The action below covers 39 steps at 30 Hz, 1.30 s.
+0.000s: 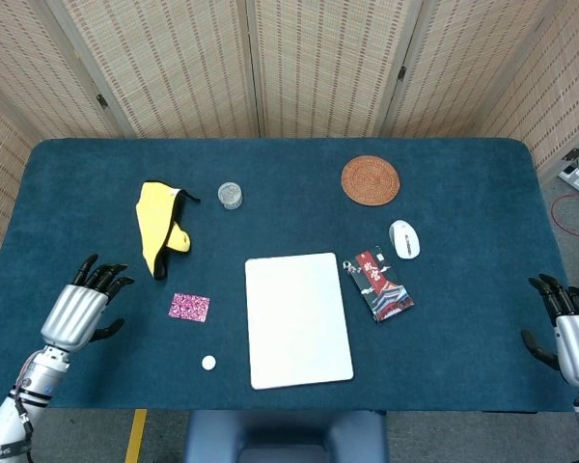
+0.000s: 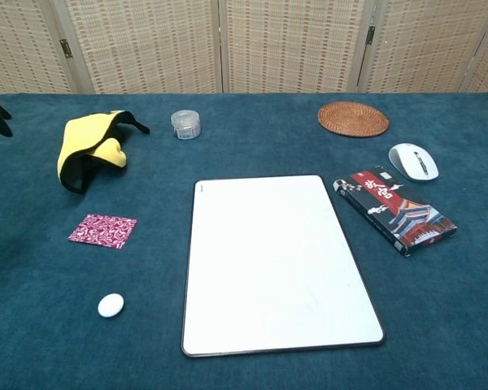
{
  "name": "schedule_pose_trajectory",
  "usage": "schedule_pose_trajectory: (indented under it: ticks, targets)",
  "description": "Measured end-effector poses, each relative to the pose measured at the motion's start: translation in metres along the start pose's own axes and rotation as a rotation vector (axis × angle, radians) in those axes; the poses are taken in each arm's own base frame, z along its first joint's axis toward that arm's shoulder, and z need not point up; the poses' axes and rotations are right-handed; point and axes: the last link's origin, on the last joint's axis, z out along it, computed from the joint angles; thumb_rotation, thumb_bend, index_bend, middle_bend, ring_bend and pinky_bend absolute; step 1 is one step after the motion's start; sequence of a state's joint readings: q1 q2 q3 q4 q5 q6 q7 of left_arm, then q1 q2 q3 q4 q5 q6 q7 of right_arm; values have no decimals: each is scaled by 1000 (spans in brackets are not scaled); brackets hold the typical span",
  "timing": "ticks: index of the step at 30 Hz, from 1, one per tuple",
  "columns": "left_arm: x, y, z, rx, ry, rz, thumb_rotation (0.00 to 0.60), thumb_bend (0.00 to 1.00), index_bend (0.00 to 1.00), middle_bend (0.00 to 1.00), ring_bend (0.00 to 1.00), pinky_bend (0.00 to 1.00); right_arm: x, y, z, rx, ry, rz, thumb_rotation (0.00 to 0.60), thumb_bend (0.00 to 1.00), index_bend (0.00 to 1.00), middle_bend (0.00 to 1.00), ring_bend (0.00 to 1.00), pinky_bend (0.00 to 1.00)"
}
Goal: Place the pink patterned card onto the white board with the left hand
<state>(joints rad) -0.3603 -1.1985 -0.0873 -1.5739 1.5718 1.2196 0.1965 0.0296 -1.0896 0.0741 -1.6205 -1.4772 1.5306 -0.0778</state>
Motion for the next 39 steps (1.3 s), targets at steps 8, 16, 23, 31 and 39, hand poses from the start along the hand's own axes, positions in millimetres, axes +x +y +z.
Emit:
schedule_pose_trajectory:
  ticks: [8,16,23,31,39]
  targets:
    - [-15,26,24,-106,-94,27,600,286,307,224,210,10,0,3,-2,-7,-2,0,600,308,154,176,250,162]
    - [-37,51,43,-161,-182,51,600,286,308,229,218,13,0,5,-1,-12,-4,-1,600,308,154,176,252,162]
    - [-46,60,60,-165,-219,60,600,286,307,306,286,70,0,7,-2,-19,-6,1,600,308,154,176,251,162]
    - [-56,61,73,-140,-247,77,600,286,292,310,285,161,-1,9,-2,-23,-5,2,600,308,154,176,250,162]
    - [-64,61,79,-105,-270,89,600,286,291,310,304,306,-1,10,-3,-27,-7,4,600,308,154,176,251,162]
